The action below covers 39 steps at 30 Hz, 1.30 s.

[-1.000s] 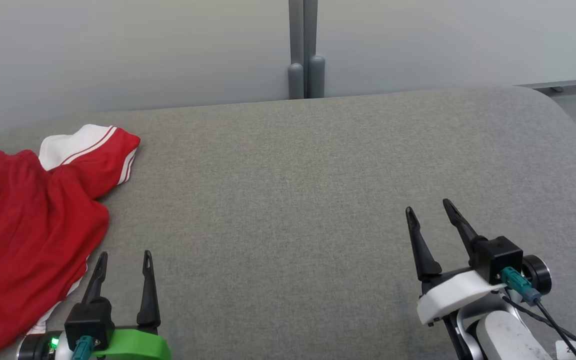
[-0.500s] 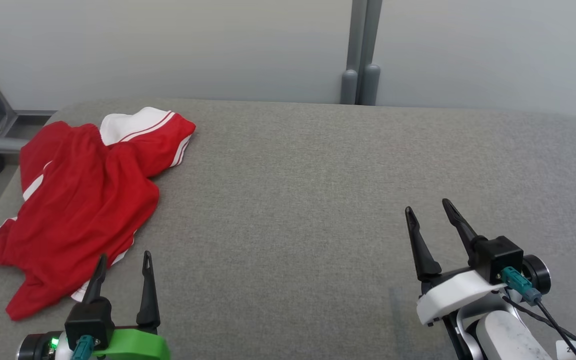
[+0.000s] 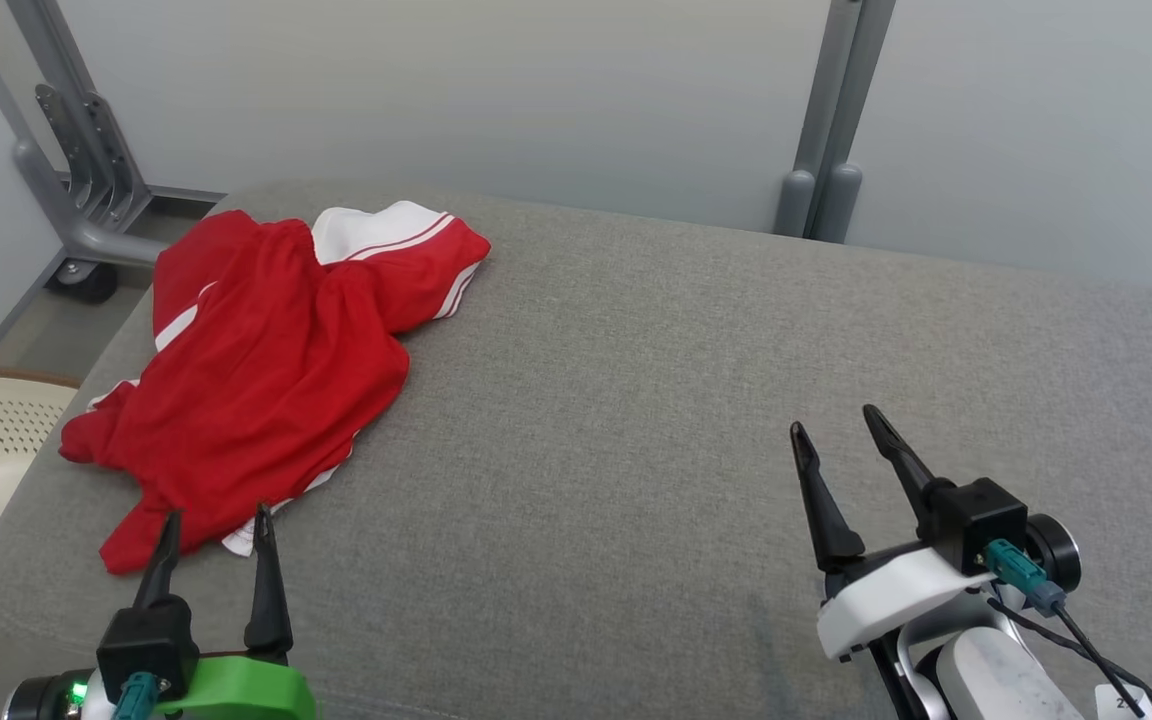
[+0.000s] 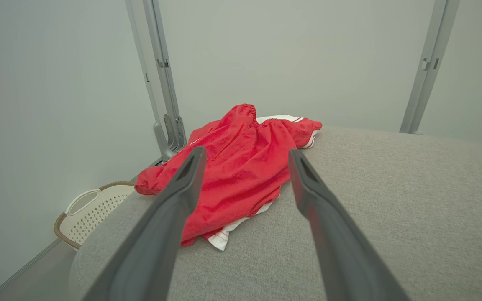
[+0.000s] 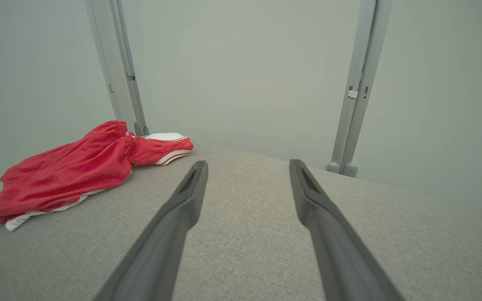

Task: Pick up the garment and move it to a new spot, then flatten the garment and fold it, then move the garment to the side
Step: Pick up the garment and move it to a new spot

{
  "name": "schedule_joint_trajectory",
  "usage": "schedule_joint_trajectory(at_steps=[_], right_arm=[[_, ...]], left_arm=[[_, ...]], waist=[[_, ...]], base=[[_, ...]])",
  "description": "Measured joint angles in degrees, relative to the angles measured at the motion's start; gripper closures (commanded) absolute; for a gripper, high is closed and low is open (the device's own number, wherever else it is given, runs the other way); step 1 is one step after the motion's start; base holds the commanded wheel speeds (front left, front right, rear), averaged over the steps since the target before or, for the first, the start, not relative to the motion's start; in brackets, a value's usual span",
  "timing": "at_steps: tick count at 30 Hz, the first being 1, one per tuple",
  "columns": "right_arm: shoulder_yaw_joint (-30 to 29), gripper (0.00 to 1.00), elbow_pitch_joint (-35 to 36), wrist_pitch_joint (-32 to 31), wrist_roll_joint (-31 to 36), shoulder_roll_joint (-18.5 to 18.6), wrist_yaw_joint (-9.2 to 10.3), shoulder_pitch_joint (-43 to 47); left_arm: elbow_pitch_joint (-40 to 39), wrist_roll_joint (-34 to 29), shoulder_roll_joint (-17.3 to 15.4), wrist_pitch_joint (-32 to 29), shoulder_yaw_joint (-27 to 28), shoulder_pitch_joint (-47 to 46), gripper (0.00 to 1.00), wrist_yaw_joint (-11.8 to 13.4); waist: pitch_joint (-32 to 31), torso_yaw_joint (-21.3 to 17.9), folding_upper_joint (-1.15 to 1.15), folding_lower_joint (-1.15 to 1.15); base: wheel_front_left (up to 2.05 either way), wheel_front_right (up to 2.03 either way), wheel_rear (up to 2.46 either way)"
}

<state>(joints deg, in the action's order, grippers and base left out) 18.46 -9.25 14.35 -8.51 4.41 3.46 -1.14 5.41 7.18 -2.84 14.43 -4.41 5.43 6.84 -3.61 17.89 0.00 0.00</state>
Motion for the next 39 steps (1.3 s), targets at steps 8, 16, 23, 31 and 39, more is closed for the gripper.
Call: schedule_joint_trajectory(at_steps=[8, 16, 23, 31, 39], right_arm=[[0.24, 0.00, -0.25, 0.00, 0.00, -0.22, -0.41, 0.08], [0.27, 0.00, -0.40, 0.00, 0.01, -0.26, -0.42, 0.20], [0.26, 0.00, -0.34, 0.00, 0.73, -0.12, -0.59, 0.15], [0.91, 0.00, -0.05, 0.00, 1.70, 0.33, -1.44, -1.29], [1.31, 0.00, 0.33, 0.00, 2.57, 1.58, -2.40, -4.91]], left_arm=[[-0.08, 0.23, 0.00, 0.00, 0.56, 0.16, 0.00, 0.00], [-0.19, 0.31, 0.00, 0.00, 0.59, 0.31, 0.00, 0.00], [-0.20, -0.46, -2.00, -1.45, -0.81, -2.93, 0.00, -0.91], [-0.18, 0.89, -3.55, -7.45, 1.00, -13.05, 0.00, -1.89], [4.26, 5.45, -4.58, -18.27, 3.94, -24.75, 0.00, -2.88]], waist=[[-0.57, 0.49, 0.00, 0.00], [-0.41, 0.60, 0.00, 0.00], [0.88, 0.88, 0.00, 0.00], [3.29, 0.86, 0.00, 0.00], [7.75, -0.04, 0.00, 0.00]], base=[[0.00, 0.00, 0.00], [0.00, 0.00, 0.00], [0.00, 0.00, 0.00], [0.00, 0.00, 0.00], [0.00, 0.00, 0.00]])
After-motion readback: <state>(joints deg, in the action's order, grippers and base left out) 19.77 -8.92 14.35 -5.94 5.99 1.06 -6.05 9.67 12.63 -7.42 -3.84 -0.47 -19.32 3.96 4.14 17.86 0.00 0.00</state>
